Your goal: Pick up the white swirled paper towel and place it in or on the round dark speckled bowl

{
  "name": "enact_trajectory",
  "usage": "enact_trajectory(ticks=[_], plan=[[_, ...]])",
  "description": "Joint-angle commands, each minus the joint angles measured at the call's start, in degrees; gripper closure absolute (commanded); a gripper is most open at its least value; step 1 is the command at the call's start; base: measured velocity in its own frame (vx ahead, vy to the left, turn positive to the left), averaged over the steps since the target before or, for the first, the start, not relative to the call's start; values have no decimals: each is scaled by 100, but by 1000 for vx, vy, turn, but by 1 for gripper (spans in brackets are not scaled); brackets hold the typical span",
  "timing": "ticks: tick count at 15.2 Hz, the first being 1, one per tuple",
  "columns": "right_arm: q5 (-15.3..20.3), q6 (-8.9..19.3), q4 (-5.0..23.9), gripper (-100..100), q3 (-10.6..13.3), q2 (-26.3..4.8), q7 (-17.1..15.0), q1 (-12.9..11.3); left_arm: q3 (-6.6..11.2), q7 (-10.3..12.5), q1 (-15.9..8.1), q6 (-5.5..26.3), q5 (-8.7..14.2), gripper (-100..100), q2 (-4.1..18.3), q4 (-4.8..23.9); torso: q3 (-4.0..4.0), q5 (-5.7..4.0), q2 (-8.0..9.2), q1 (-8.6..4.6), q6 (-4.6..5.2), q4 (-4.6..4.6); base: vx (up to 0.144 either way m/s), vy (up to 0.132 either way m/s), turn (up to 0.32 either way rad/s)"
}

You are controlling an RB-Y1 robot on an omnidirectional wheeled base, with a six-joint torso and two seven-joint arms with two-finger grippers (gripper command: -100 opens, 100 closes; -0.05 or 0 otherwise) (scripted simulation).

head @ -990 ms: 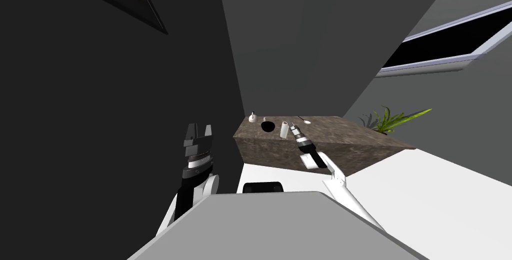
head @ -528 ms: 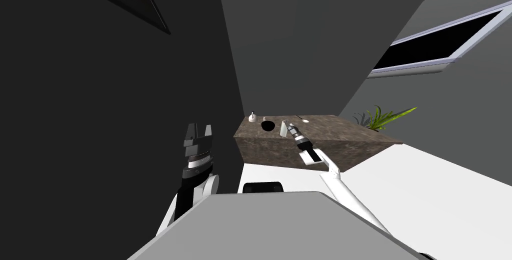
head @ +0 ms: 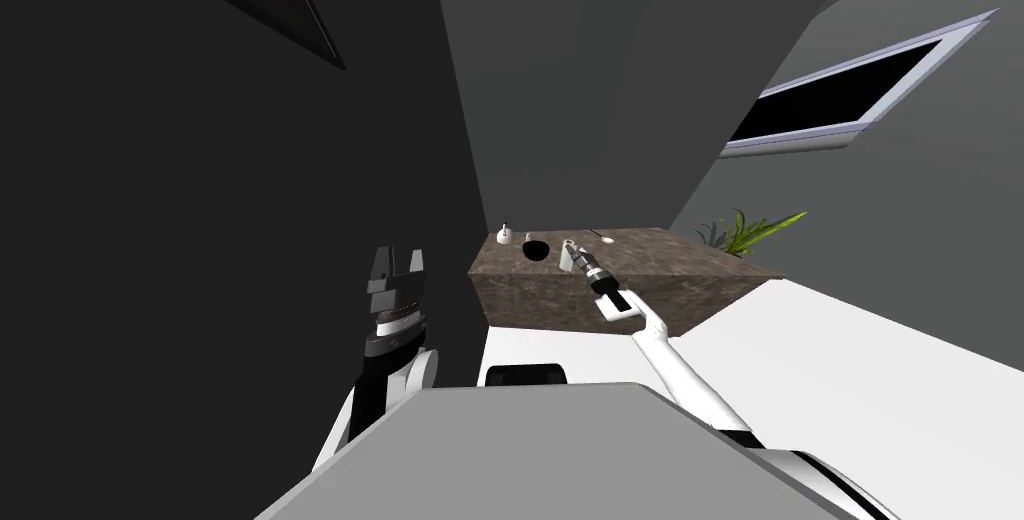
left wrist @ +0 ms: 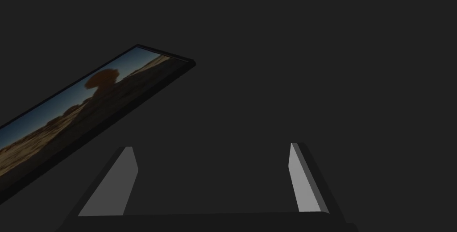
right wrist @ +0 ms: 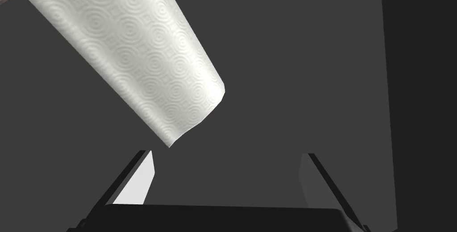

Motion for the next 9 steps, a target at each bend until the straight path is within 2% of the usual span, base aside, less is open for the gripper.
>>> enact_trajectory(ticks=[1, 2, 3, 4, 5, 6, 8, 9], plan=[[128, 147, 286, -100, 9, -46, 225, -214, 0, 0, 0, 0, 0, 0, 0, 0, 0, 0, 0, 0, 0, 0, -16, 50, -72], [128, 147, 343, -100, 9, -46, 225, -214, 0, 0, 0, 0, 0, 0, 0, 0, 0, 0, 0, 2, 0, 0, -18, 51, -54], [221, 251, 498, -100, 18, -74, 382, -374, 0, 0, 0, 0, 0, 0, 0, 0, 0, 0, 1, 2, 0, 0, -17, 54, -55], [221, 251, 578, -100, 18, -74, 382, -374, 0, 0, 0, 0, 0, 0, 0, 0, 0, 1, 0, 4, -1, 0, -14, 53, -42], [312, 352, 735, -100, 27, -99, 536, -530, 0, 0, 0, 0, 0, 0, 0, 0, 0, 1, 0, 4, -1, 0, -14, 55, -68], [312, 352, 807, -100, 27, -99, 536, -530, 0, 0, 0, 0, 0, 0, 0, 0, 0, 1, 0, 5, 0, 0, -15, 54, -51], [484, 544, 1163, -100, 45, -141, 830, -828, 0, 0, 0, 0, 0, 0, 0, 0, -1, 1, -1, 5, 0, 0, -12, 65, -59], [484, 544, 1242, -100, 45, -141, 830, -828, 0, 0, 0, 0, 0, 0, 0, 0, -1, 2, -2, 10, -1, 0, -11, 78, -57]])
